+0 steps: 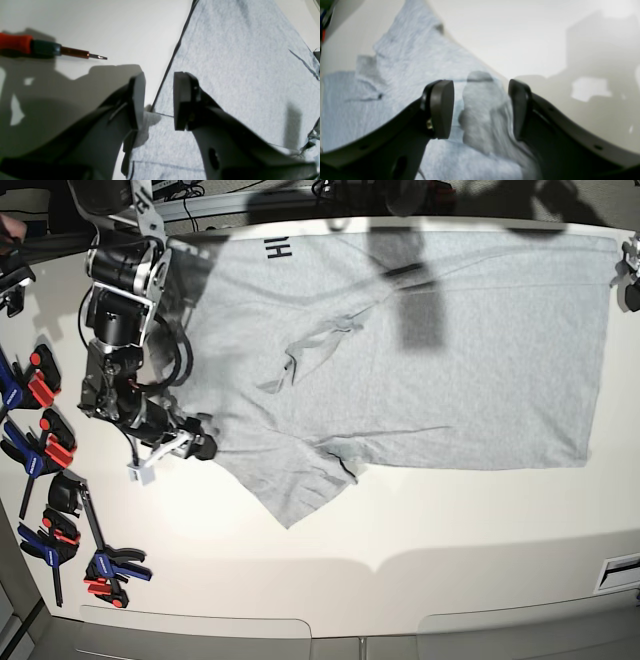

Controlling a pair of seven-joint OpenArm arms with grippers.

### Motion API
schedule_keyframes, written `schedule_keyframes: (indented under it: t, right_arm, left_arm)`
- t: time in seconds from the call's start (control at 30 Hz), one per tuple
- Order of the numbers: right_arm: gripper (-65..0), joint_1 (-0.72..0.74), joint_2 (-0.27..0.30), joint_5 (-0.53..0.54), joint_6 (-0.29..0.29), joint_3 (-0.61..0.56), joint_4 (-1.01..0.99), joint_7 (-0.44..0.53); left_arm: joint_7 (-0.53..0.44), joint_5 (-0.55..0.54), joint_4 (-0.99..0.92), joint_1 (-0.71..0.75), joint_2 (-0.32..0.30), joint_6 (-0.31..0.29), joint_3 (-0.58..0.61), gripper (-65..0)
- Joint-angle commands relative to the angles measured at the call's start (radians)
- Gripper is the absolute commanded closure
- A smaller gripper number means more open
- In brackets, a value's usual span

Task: Fold the T-shirt properly
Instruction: 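Move both grippers to the opposite shirt edge and pinch its corners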

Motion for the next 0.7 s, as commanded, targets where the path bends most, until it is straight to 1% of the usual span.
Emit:
schedule_keyframes:
  t: [0.0, 0.03, 0.07, 0.1, 0.2, 0.3, 0.37, 0.47, 0.6, 0.67]
  right_arm:
    - [-32.3, 0.016, 0.004, -0.020, -0.001, -0.016, 0.005, -0.018]
    - [-31.2, 0.016, 0.004, -0.020, -0.003, -0.026, 0.005, -0.007]
    - [-27.6, 0.016, 0.005, -0.020, -0.006, -0.029, 0.005, 0.004]
    - [-22.2, 0.016, 0.005, -0.020, -0.008, -0.030, 0.005, 0.016]
    - [0.0, 0.016, 0.004, -0.019, -0.008, -0.030, 0.005, 0.037]
    - [0.0, 0.016, 0.004, -0.019, -0.008, -0.030, 0.005, 0.050]
    - [0.0, 0.016, 0.004, -0.020, -0.008, -0.030, 0.005, 0.063]
    - [0.0, 0.016, 0.004, -0.020, -0.008, -0.030, 0.005, 0.078]
    - [0.0, 0.016, 0.004, -0.020, -0.008, -0.030, 0.005, 0.089]
    - [0.0, 0.014, 0.004, -0.020, -0.007, -0.030, 0.005, 0.089]
  left_arm:
    - [-0.023, -0.024, 0.016, 0.001, -0.025, -0.011, -0.007, -18.1]
    - [-0.023, -0.024, 0.016, 0.001, -0.025, -0.011, -0.007, -18.1]
    - [-0.024, -0.024, 0.016, 0.001, -0.025, -0.011, -0.007, -18.1]
    - [-0.026, -0.024, 0.016, 0.001, -0.025, -0.011, -0.007, -18.1]
    - [-0.062, -0.024, 0.016, -0.005, -0.027, -0.011, -0.007, -18.1]
    - [-0.070, -0.020, 0.016, -0.041, -0.033, -0.011, -0.004, -18.1]
    - [-0.071, -0.009, 0.016, -0.081, -0.043, 0.013, 0.013, -18.1]
    - [-0.098, 0.069, 0.016, -0.156, -0.073, 0.077, 0.081, -18.1]
    - [-0.130, 0.205, 0.015, -0.278, -0.120, 0.151, 0.231, -18.1]
    - [-0.132, 0.277, 0.007, -0.346, -0.138, 0.174, 0.306, -18.1]
